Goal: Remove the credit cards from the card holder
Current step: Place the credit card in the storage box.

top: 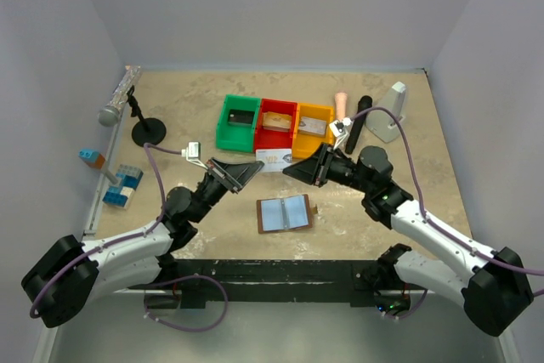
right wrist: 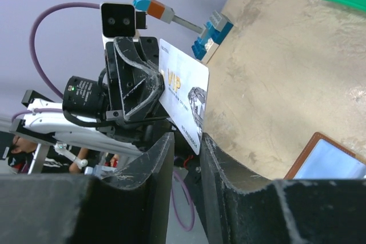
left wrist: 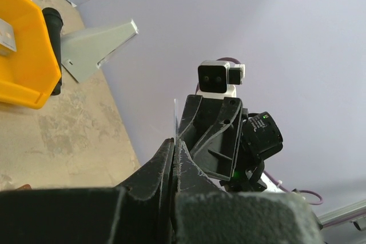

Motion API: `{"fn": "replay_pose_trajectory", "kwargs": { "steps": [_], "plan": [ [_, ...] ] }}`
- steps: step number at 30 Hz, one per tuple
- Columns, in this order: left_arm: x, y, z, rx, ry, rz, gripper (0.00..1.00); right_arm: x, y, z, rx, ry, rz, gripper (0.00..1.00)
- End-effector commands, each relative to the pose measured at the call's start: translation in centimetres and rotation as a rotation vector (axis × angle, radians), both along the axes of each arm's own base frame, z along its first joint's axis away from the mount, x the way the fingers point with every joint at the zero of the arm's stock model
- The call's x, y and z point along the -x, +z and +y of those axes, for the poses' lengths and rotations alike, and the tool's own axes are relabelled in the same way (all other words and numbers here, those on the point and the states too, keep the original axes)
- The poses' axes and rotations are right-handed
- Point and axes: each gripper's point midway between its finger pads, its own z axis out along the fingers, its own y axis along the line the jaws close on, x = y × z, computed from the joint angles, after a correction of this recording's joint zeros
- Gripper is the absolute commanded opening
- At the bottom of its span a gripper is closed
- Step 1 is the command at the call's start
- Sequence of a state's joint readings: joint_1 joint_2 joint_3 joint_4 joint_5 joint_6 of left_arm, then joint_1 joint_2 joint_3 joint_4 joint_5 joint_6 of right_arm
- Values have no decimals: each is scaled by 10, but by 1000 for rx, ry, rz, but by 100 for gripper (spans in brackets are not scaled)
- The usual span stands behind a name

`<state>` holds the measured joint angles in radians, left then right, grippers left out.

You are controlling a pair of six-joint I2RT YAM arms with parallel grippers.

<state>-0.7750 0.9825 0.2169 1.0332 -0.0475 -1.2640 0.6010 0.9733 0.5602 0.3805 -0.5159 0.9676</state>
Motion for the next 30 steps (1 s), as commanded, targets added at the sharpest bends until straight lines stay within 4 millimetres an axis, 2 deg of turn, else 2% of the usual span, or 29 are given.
{"fn": "replay_pose_trajectory", "kwargs": {
  "steps": [1,7,12,13,16,18,21,22,25,26,30],
  "plan": [
    [6,18,1,54,-15,-47,0,0,14,1,-46,3,-43,25],
    [8,19,1,65,-21,-56,0,2,18,1,-64,10,-55,0],
    [7,16,2,60,-18,-50,2,5,21,-2,-64,15,-72,0],
    [7,16,2,59,-17,-51,7,5,21,-3,-63,15,-71,0],
    [9,16,1,63,-28,-48,35,6,23,-5,-68,14,-77,0],
    [9,15,4,61,-17,-53,47,6,25,-10,-69,3,-80,0],
    [4,11,19,59,48,-38,56,1,23,-21,-57,-37,-69,0],
    [2,9,27,55,81,-33,70,-2,19,-27,-43,-64,-56,0],
    [-7,-6,53,2,205,-3,69,-15,9,-47,3,-162,-6,0],
    [-8,-1,65,0,255,-13,69,-23,0,-56,31,-217,29,0],
    [-10,-9,87,-113,356,1,66,-51,-30,-88,107,-370,149,0]
  ]
}}
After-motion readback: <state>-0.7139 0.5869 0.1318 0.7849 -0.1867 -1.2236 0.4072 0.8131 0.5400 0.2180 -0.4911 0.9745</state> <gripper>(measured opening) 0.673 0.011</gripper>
